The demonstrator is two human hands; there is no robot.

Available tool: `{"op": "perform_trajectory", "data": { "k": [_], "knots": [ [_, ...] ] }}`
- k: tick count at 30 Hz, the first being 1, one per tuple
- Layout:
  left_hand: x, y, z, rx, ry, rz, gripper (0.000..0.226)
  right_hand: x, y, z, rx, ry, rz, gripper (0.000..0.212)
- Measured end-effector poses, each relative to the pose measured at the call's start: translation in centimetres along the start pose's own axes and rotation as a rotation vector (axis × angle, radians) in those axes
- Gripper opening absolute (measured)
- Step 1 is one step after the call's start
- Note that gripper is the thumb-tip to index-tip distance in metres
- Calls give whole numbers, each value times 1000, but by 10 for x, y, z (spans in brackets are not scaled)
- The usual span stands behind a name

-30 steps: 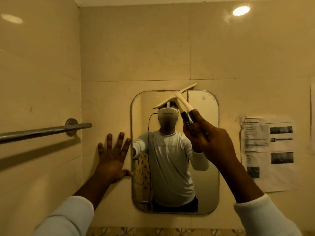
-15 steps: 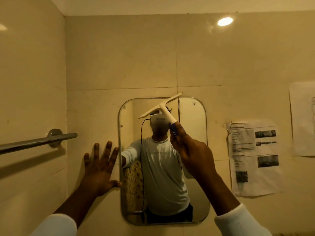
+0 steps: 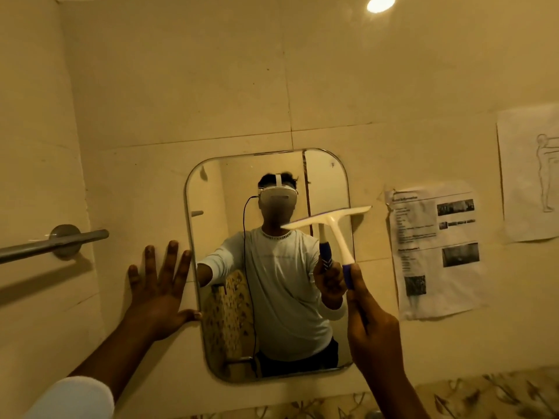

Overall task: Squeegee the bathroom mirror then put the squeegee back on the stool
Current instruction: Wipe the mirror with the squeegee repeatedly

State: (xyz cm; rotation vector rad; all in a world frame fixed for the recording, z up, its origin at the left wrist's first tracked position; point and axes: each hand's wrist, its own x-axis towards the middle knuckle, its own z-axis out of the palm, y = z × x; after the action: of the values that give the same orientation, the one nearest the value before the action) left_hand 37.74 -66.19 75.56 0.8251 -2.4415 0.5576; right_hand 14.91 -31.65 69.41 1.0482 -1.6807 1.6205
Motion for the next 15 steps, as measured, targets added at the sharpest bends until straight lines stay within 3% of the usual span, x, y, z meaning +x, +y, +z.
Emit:
{"op": "perform_trajectory", "data": {
  "k": [11,15],
  "knots": [
    [-2,3,-5,-28,-41,-17,158,-114,13,9,-115,-70,158,53],
    [-2,4,-7,-28,-46,-21,157,-147,15,7,-122,-63,267,65]
  ]
}}
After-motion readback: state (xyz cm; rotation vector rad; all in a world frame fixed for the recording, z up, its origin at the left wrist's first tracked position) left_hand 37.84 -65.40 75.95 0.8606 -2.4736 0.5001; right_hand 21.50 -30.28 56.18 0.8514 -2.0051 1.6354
